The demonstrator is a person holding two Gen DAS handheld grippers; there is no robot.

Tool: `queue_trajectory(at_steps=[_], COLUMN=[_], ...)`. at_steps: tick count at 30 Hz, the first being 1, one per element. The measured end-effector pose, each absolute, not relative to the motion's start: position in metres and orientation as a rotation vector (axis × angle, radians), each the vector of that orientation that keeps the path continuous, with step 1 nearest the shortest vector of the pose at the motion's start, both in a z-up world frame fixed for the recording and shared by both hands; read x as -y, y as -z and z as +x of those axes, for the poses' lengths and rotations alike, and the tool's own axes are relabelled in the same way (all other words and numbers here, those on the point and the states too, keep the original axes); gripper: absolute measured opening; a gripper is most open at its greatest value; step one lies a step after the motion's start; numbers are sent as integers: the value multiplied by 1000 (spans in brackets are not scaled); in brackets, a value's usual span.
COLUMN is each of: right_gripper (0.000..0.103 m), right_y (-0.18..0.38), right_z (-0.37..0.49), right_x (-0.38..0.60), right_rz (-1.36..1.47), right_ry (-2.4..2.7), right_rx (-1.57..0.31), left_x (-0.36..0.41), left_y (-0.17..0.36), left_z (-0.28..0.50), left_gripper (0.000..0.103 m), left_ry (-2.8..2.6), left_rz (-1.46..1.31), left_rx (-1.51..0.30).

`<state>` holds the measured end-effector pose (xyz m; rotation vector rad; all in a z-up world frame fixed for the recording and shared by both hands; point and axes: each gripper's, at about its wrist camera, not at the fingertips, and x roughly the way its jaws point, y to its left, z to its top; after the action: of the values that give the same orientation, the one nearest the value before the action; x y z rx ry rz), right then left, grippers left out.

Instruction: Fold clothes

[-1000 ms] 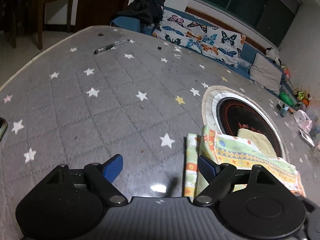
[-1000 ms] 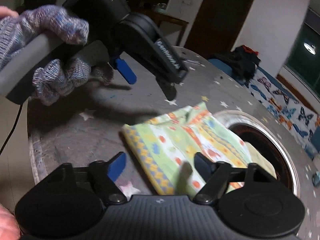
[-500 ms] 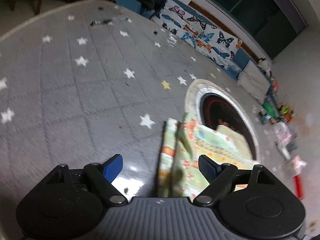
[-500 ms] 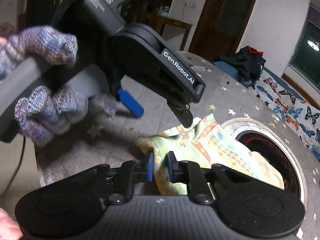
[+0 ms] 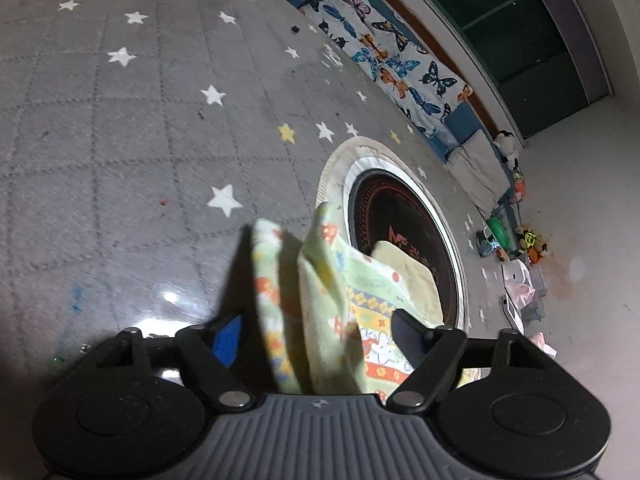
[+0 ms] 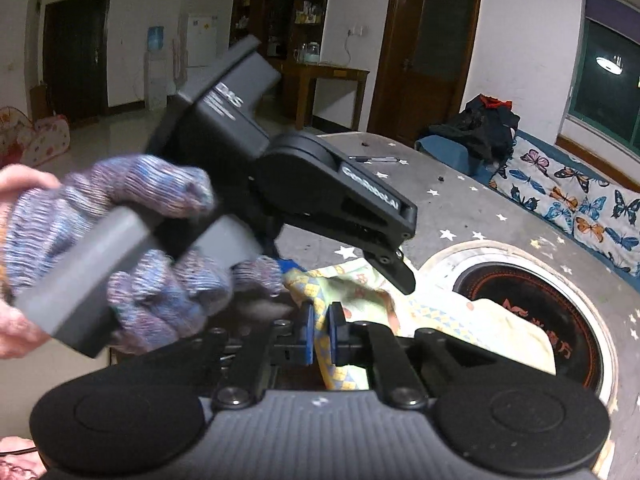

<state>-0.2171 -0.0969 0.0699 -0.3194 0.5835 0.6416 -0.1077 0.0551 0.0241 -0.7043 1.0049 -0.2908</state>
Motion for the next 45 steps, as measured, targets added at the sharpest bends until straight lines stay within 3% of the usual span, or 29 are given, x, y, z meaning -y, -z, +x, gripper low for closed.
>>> queue_trajectory(at_steps=[4,7,16,23,27,37,41,42,43,45], right_gripper=[7,14,39,40,48,51,47,39,20,13], right_y=[-69,-66,-64,-46,-34,-20,-21,-21,-21,-22], right_z=[-225,-223,-209,-178,-169,-166,-164,-162,-162,-164], right_x=[100,108,174,272,312,347,332,327,324,321], right_rz=[-309,-274,-165,-62,12,186,158,146,144,163], right_ry=[-662,-663,-450,-103,1,-31,-72,-76,-79,-89], right_rx=[-586,-608,-640,-691,-714,-726,-730,-730,-728,-722], left_x=[-57,-59,-55,-53,-49,-44,-42,-42,-41,-40], left_y=[-13,-8,-11,-13,-15,-17,-18,-18,-18,-19], left_z=[-107,-108,-111,-111,-110,-109,-109,-109,-109,-109], left_gripper=[26,14,13,13,13,13,13,13,13,13], left_ry=[296,289,291,289,287,283,282,281,280,277], left_rz=[-736,-747,-689,-663,-634,-598,-577,-576,-575,-562], left_rx=[-1040,-1047,-1035,-1033,-1030,-1028,-1023,-1022,-1022,-1021])
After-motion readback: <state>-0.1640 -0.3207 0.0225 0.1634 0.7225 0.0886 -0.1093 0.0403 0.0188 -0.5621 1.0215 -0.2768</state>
